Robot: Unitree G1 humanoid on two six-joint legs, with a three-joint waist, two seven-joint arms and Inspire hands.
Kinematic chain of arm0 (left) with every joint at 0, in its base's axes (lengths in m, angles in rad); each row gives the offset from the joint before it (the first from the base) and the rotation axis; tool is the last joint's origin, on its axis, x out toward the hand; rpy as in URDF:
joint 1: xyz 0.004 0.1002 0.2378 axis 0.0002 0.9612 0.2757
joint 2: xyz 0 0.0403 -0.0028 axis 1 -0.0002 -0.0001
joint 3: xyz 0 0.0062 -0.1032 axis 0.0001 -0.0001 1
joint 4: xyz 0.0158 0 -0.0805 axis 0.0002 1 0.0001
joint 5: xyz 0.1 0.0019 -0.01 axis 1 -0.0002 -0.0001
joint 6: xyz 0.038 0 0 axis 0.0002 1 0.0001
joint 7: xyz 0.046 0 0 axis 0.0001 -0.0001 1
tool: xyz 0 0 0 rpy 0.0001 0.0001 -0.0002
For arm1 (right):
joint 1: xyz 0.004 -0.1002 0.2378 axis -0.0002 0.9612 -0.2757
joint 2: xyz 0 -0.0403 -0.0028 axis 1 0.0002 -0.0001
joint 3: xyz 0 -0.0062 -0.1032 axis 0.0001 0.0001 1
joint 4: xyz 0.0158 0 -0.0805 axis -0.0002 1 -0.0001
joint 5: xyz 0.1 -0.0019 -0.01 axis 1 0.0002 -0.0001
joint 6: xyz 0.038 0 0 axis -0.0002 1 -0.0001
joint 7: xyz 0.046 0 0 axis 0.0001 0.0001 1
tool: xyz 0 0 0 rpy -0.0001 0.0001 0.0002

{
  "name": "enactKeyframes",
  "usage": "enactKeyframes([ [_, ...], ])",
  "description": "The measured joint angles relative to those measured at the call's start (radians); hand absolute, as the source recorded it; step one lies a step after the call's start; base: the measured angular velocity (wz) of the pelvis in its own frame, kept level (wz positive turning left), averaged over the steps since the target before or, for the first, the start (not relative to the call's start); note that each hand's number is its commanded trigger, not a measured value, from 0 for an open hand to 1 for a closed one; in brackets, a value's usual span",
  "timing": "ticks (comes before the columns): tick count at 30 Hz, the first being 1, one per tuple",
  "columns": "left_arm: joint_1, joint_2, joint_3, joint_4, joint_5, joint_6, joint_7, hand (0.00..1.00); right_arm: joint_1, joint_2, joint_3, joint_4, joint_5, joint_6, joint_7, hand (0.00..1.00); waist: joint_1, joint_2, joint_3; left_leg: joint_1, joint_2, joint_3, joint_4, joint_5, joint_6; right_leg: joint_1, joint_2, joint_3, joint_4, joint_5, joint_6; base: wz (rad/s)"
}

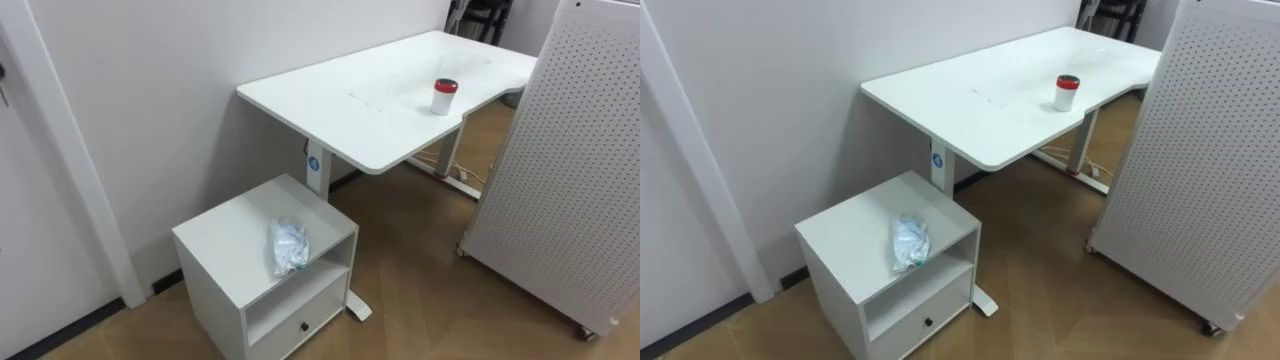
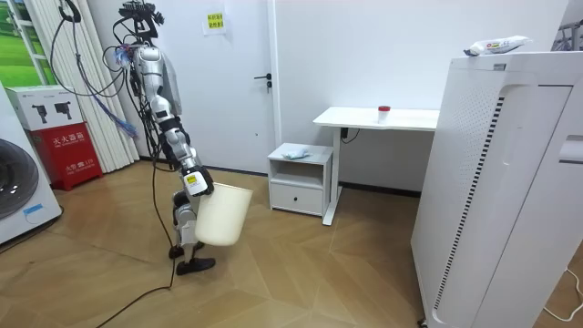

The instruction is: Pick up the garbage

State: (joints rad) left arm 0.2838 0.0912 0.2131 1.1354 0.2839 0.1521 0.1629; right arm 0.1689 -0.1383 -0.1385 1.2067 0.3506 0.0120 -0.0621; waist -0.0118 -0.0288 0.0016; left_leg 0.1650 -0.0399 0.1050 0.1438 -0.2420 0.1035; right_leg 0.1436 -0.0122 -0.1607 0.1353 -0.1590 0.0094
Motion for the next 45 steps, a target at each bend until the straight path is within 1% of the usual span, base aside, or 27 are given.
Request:
enactKeyframes([
  [10, -0.004, 0.000, 0.001, 0.004, 0.002, -0.002, 0.000, 0.00, 0.001, 0.000, -0.001, 0.005, 0.001, -0.009, 0.001, 1.00, -0.005, 0.007, -0.0016, 0.002, 0.000, 0.001, -0.001, 0.000, 0.000, 0.003, 0.000, 0.000, 0.000, 0.000, 0.000, 0.00],
  [16, -0.007, 0.001, 0.019, 0.016, 0.002, -0.005, 0.000, 0.00, -0.005, 0.000, -0.002, 0.010, -0.007, -0.010, 0.002, 1.00, -0.004, 0.010, -0.0009, -0.006, 0.000, 0.000, 0.000, 0.000, 0.000, -0.003, -0.001, 0.000, 0.001, 0.000, 0.000, 0.00],
  [20, -0.019, 0.008, 0.019, 0.020, 0.002, -0.006, -0.002, 0.00, -0.010, -0.002, -0.001, 0.010, -0.007, -0.011, 0.028, 1.00, -0.004, 0.009, -0.0007, -0.015, 0.001, 0.001, 0.007, 0.000, 0.000, -0.010, 0.000, -0.004, 0.001, 0.000, 0.000, 0.00],
  [24, -0.028, 0.009, 0.019, 0.022, 0.003, -0.012, -0.002, 0.00, -0.011, -0.004, 0.000, 0.000, -0.008, -0.011, 0.051, 1.00, -0.006, 0.008, -0.0011, -0.026, 0.003, 0.003, 0.017, -0.003, -0.002, -0.026, 0.001, -0.005, 0.019, -0.007, -0.006, -0.02],
  [25, -0.029, 0.009, 0.019, 0.022, 0.003, -0.014, -0.002, 0.00, -0.011, -0.004, 0.000, 0.001, -0.008, -0.010, 0.052, 1.00, -0.006, 0.009, -0.0012, -0.033, 0.008, 0.003, 0.035, -0.013, -0.003, -0.031, 0.003, -0.005, 0.028, -0.009, -0.009, 0.00],
  [26, -0.029, 0.009, 0.019, 0.023, 0.002, -0.015, -0.002, 0.00, -0.013, -0.003, 0.001, 0.001, -0.008, -0.009, 0.053, 1.00, -0.004, 0.008, -0.0003, -0.044, 0.011, 0.003, 0.066, -0.030, -0.007, -0.040, 0.010, -0.008, 0.047, -0.023, -0.014, 0.00],
  [27, -0.030, 0.009, 0.019, 0.023, 0.002, -0.015, -0.002, 0.00, -0.013, -0.003, 0.002, 0.001, -0.008, -0.009, 0.053, 1.00, -0.004, 0.007, -0.0009, -0.051, 0.013, 0.003, 0.086, -0.041, -0.008, -0.046, 0.011, -0.007, 0.062, -0.033, -0.015, -0.03],
  [28, -0.031, 0.009, 0.022, 0.030, 0.003, -0.015, -0.002, 0.00, -0.014, -0.004, 0.001, 0.005, -0.007, -0.009, 0.053, 1.00, -0.003, 0.008, -0.0012, -0.064, 0.021, 0.006, 0.134, -0.066, -0.011, -0.057, 0.012, -0.014, 0.098, -0.056, -0.020, -0.04],
  [29, -0.036, 0.013, 0.023, 0.039, 0.002, -0.016, -0.003, 0.00, -0.015, -0.006, 0.001, 0.011, -0.006, -0.010, 0.054, 1.00, -0.002, 0.011, -0.0006, -0.084, 0.033, 0.007, 0.199, -0.100, -0.020, -0.063, 0.015, -0.028, 0.129, -0.080, -0.028, -0.05],
  [30, -0.039, 0.016, 0.027, 0.044, 0.002, -0.016, -0.003, 0.00, -0.018, -0.006, 0.001, 0.017, -0.006, -0.011, 0.055, 1.00, 0.001, 0.011, -0.0006, -0.092, 0.038, 0.011, 0.233, -0.115, -0.027, -0.065, 0.016, -0.035, 0.143, -0.096, -0.030, -0.15],
  [31, -0.039, 0.021, 0.042, 0.052, 0.002, -0.017, -0.006, 0.00, -0.031, -0.007, 0.001, 0.039, -0.006, -0.011, 0.056, 1.00, 0.014, 0.007, -0.0002, -0.117, 0.053, 0.028, 0.310, -0.138, -0.050, -0.078, 0.016, -0.033, 0.183, -0.126, -0.039, -0.21],
  [32, -0.039, 0.026, 0.040, 0.051, 0.003, -0.018, -0.011, 0.00, -0.034, -0.008, 0.009, 0.045, -0.006, -0.011, 0.056, 1.00, 0.018, 0.005, -0.0014, -0.165, 0.067, 0.035, 0.423, -0.143, -0.061, -0.088, 0.012, -0.030, 0.216, -0.151, -0.048, -0.18],
  [33, -0.039, 0.026, 0.039, 0.050, 0.003, -0.018, -0.016, 0.00, -0.032, -0.010, 0.009, 0.046, -0.005, -0.011, 0.057, 1.00, 0.017, 0.003, 0.0001, -0.192, 0.077, 0.036, 0.486, -0.141, -0.064, -0.091, 0.013, -0.031, 0.227, -0.159, -0.052, 0.00],
  [34, -0.039, 0.024, 0.037, 0.047, 0.002, -0.018, -0.019, 0.00, -0.030, -0.017, 0.010, 0.055, -0.002, -0.013, 0.057, 1.00, 0.016, 0.010, -0.0023, -0.240, 0.099, 0.039, 0.587, -0.129, -0.083, -0.086, 0.021, -0.033, 0.231, -0.165, -0.055, 0.05],
  [35, -0.037, 0.024, 0.037, 0.046, 0.003, -0.018, -0.019, 0.00, -0.030, -0.018, 0.009, 0.055, -0.003, -0.012, 0.056, 1.00, 0.016, 0.011, -0.0016, -0.263, 0.109, 0.043, 0.633, -0.115, -0.095, -0.082, 0.023, -0.033, 0.231, -0.167, -0.058, 0.07],
  [36, -0.029, 0.022, 0.036, 0.046, 0.003, -0.018, -0.019, 0.00, -0.032, -0.021, 0.009, 0.053, -0.002, -0.011, 0.049, 1.00, 0.015, 0.009, 0.0000, -0.305, 0.118, 0.051, 0.711, -0.074, -0.103, -0.063, 0.018, -0.029, 0.230, -0.171, -0.064, 0.07],
  [37, -0.024, 0.018, 0.035, 0.045, 0.001, -0.022, -0.019, 0.00, -0.028, -0.026, 0.009, 0.049, -0.002, -0.011, 0.040, 1.00, 0.015, 0.005, -0.0008, -0.323, 0.109, 0.048, 0.701, -0.083, -0.090, -0.052, 0.010, -0.015, 0.230, -0.179, -0.057, 0.18],
  [38, -0.023, 0.018, 0.016, 0.045, -0.005, -0.022, -0.018, 0.00, -0.023, -0.031, 0.009, 0.043, 0.007, -0.011, 0.030, 1.00, 0.008, 0.006, 0.0011, -0.364, 0.110, 0.047, 0.628, -0.095, -0.085, -0.054, 0.002, -0.016, 0.233, -0.190, -0.052, 0.15],
  [39, -0.021, 0.018, 0.009, 0.043, -0.008, -0.022, -0.018, 0.00, -0.023, -0.032, 0.009, 0.042, 0.012, -0.009, 0.028, 1.00, 0.011, 0.005, 0.0013, -0.387, 0.107, 0.044, 0.587, -0.093, -0.087, -0.056, -0.005, -0.015, 0.235, -0.194, -0.048, 0.08],
  [40, -0.017, 0.017, 0.007, 0.040, -0.011, -0.023, -0.018, 0.00, -0.017, -0.032, 0.009, 0.041, 0.025, -0.009, 0.021, 1.00, 0.021, -0.003, 0.0018, -0.432, 0.093, 0.026, 0.481, -0.076, -0.105, -0.059, -0.024, -0.010, 0.233, -0.203, -0.038, -0.20],
  [41, -0.007, 0.015, 0.009, 0.039, -0.018, -0.026, -0.017, 0.00, -0.011, -0.034, 0.010, 0.037, 0.032, -0.009, 0.018, 1.00, 0.034, -0.008, 0.0002, -0.461, 0.094, 0.029, 0.385, -0.004, -0.110, -0.054, -0.039, 0.002, 0.232, -0.213, -0.027, -0.32],
  [42, 0.001, 0.014, 0.010, 0.039, -0.019, -0.027, -0.017, 0.00, -0.008, -0.034, 0.011, 0.037, 0.032, -0.010, 0.017, 1.00, 0.040, -0.011, -0.0017, -0.468, 0.093, 0.029, 0.358, 0.033, -0.110, -0.051, -0.051, 0.008, 0.230, -0.218, -0.021, -0.38],
  [43, 0.010, 0.013, 0.007, 0.039, -0.021, -0.030, -0.018, 0.00, -0.009, -0.038, 0.020, 0.036, 0.030, -0.012, 0.017, 1.00, 0.035, -0.015, -0.0013, -0.467, 0.086, 0.033, 0.334, 0.081, -0.103, -0.039, -0.068, 0.007, 0.221, -0.223, -0.002, -0.13],
  [44, 0.008, 0.016, -0.003, 0.039, -0.024, -0.041, -0.016, 0.00, -0.002, -0.039, 0.022, 0.036, 0.029, -0.015, 0.020, 1.00, 0.017, -0.020, -0.0009, -0.462, 0.064, 0.032, 0.336, 0.096, -0.065, -0.029, -0.080, 0.002, 0.209, -0.228, 0.017, 0.00],
  [45, 0.012, 0.018, -0.004, 0.039, -0.029, -0.051, -0.016, 0.00, -0.003, -0.038, 0.024, 0.034, 0.028, -0.015, 0.021, 1.00, 0.017, -0.020, -0.0026, -0.456, 0.054, 0.038, 0.338, 0.087, -0.059, -0.025, -0.085, 0.003, 0.205, -0.231, 0.025, 0.00],
])
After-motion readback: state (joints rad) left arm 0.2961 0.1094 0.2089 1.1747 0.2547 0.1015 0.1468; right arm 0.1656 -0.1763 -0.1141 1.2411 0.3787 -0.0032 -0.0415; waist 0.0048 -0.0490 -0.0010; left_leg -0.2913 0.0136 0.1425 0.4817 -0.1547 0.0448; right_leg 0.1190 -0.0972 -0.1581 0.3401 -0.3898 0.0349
